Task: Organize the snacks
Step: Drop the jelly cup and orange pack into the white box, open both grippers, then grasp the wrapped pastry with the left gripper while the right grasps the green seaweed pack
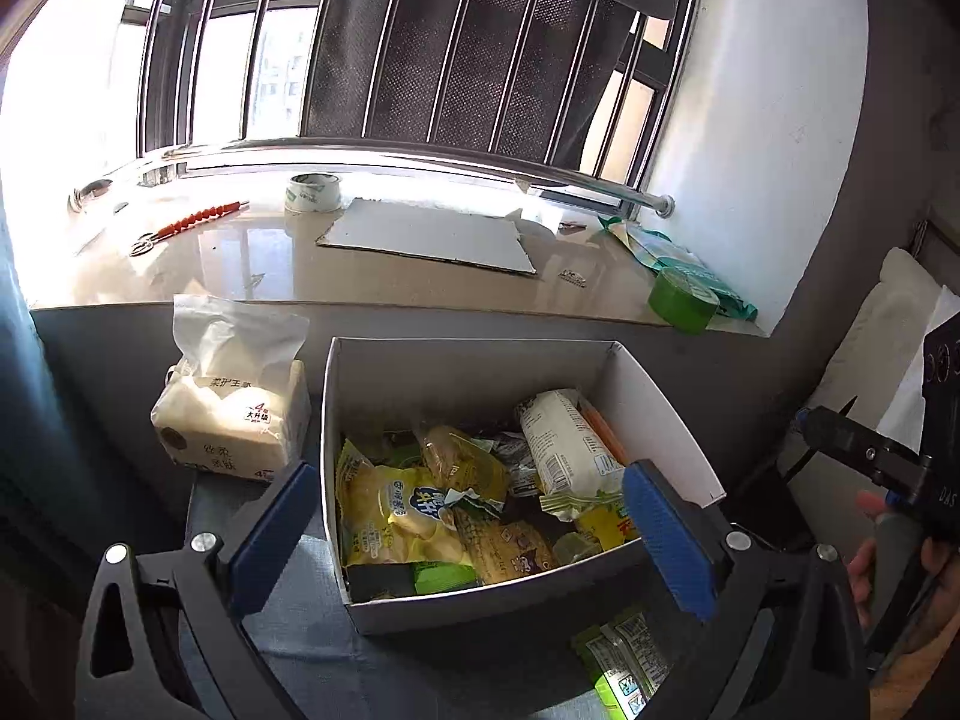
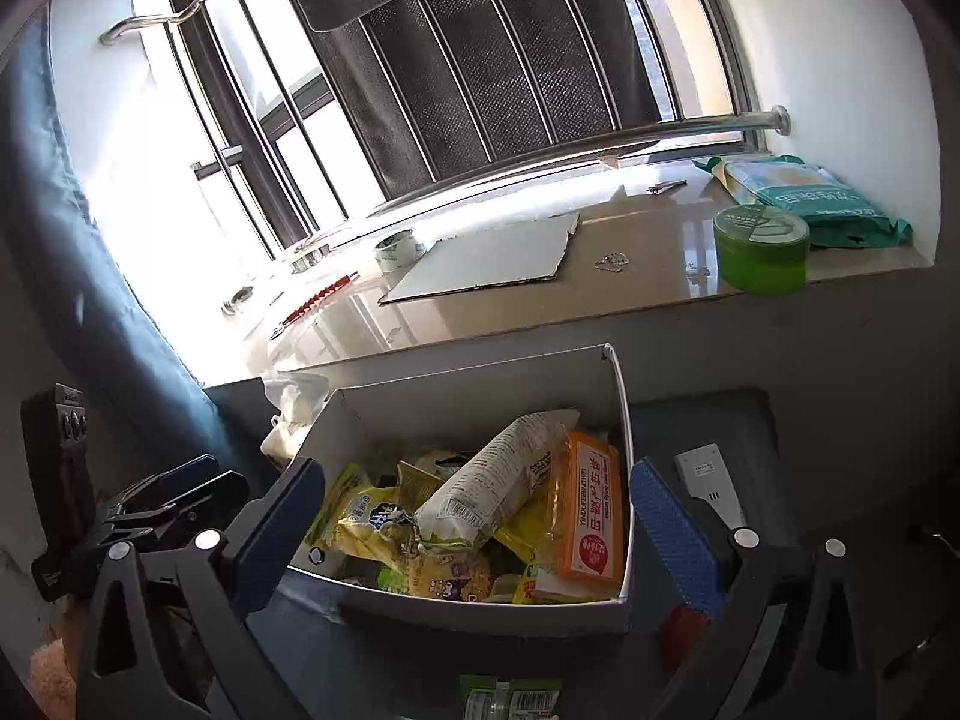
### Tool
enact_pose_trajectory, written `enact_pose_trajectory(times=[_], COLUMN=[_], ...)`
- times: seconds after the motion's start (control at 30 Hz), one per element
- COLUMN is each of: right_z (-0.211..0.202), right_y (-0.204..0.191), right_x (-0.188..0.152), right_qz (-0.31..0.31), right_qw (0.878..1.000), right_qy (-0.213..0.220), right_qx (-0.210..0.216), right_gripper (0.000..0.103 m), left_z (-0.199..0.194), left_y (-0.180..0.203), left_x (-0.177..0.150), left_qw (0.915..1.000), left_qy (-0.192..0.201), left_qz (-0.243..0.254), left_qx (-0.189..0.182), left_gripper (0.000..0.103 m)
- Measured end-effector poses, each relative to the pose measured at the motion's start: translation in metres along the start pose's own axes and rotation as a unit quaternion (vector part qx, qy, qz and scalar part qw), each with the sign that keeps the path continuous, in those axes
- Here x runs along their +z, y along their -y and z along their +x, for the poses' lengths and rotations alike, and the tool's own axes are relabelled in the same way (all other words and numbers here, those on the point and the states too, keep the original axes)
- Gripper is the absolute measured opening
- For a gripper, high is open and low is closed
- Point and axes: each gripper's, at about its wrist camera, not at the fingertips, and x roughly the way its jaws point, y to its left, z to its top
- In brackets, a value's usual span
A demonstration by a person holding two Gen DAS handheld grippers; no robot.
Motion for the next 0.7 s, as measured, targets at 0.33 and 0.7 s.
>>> enact_pose_trajectory(times=[0.33,0.7], right_z=[-0.052,-0.006], right_y=[-0.01,-0.009], right_x=[-0.097,-0.217], right_qz=[-0.026,-0.015], right_qw=[0.998,0.981], right_qy=[-0.042,-0.179], right_qx=[-0.035,-0.07], right_gripper=[0.103,0.103], left_z=[-0.067,-0.068], left_y=[0.022,0.018], left_x=[-0.1,-0.215], left_qw=[0.9987,0.9928], left_qy=[-0.013,-0.104], left_qz=[0.022,-0.033], left_qx=[-0.044,-0.048], left_gripper=[0.103,0.103])
